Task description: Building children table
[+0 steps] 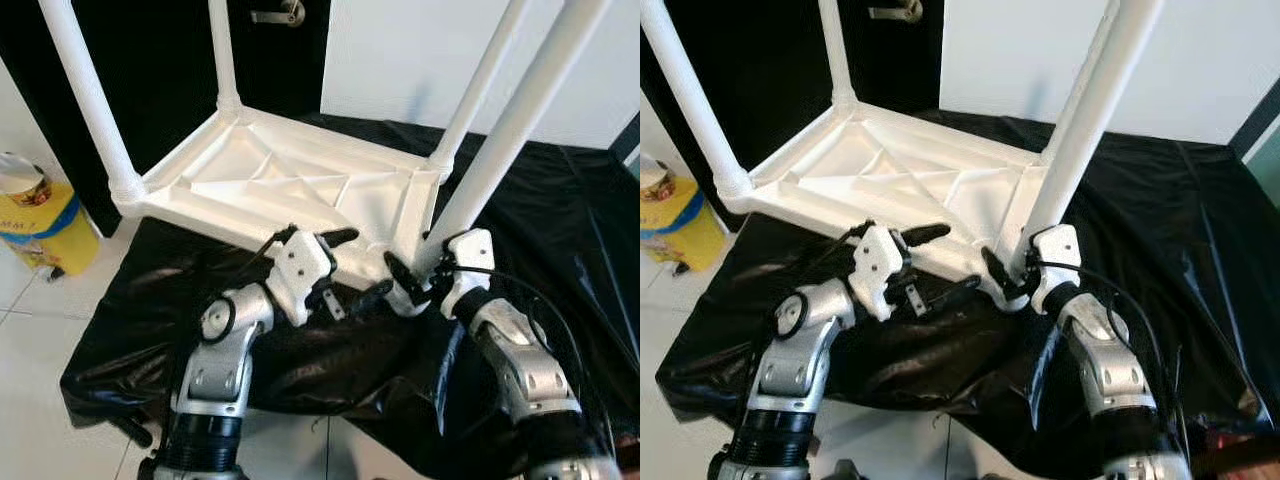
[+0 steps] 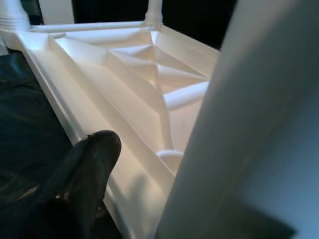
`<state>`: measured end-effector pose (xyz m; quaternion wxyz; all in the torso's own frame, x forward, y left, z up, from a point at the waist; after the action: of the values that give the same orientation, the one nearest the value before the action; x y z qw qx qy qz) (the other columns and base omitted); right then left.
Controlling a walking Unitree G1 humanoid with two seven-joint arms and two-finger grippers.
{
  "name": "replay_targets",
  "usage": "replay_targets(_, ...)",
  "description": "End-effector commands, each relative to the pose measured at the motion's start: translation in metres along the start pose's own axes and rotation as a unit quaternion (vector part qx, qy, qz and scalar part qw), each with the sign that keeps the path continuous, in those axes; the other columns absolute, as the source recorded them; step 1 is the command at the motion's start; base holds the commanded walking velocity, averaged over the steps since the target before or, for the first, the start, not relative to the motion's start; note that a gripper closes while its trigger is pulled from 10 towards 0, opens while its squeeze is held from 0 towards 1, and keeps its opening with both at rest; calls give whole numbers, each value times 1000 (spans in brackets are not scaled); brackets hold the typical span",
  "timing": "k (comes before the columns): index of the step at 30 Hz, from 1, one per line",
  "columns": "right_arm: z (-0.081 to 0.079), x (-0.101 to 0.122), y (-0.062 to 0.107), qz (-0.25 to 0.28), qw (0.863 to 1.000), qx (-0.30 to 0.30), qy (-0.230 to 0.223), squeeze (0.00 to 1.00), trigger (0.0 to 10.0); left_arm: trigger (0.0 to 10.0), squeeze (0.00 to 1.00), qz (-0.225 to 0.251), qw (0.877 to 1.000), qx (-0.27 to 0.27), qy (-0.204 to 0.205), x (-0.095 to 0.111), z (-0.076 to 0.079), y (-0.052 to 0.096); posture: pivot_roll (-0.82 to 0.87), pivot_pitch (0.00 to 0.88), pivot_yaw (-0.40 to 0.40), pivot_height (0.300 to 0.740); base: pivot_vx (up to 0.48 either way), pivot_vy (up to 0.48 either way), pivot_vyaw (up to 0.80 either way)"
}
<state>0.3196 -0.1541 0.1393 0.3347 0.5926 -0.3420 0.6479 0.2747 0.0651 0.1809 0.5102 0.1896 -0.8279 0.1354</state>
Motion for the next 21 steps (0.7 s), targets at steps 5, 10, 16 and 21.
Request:
replay_targets(5,2,-12,-6,-32,999,36,0,0,10000,10000,0,-9,997,76,9,-2,-5,1,69,34,-104,740,0,0,0)
replay_targets(10,2,-19,-9,-48,998,46,-1,0,0,10000,0,-6,998,61,17,-1,-3,1,82,30,-102,740,0,0,0)
replay_targets(16,0,-30,-10,-63,996,62,-7,0,0,10000,0,-11,999,42,18,-4,-1,5,99,21,-109,740,0,0,0)
replay_targets(21,0,-34,-11,-60,997,42,-4,0,10000,10000,0,-43,997,58,11,-17,-4,6,92,16,-106,740,0,0,0)
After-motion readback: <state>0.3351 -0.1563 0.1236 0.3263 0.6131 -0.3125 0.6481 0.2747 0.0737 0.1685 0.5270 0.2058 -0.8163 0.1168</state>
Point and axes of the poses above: a point about 5 cm out from each wrist's last joint towards the gripper, its own y axis pointing back from the gripper into the wrist, its own x axis along the axis of the wrist's last joint, z = x × y, the point moved 1 cm from there along -y, pointing out of the wrist towards the gripper, and after that the axes turned 5 degrees about -y, right-handed, at the moved point
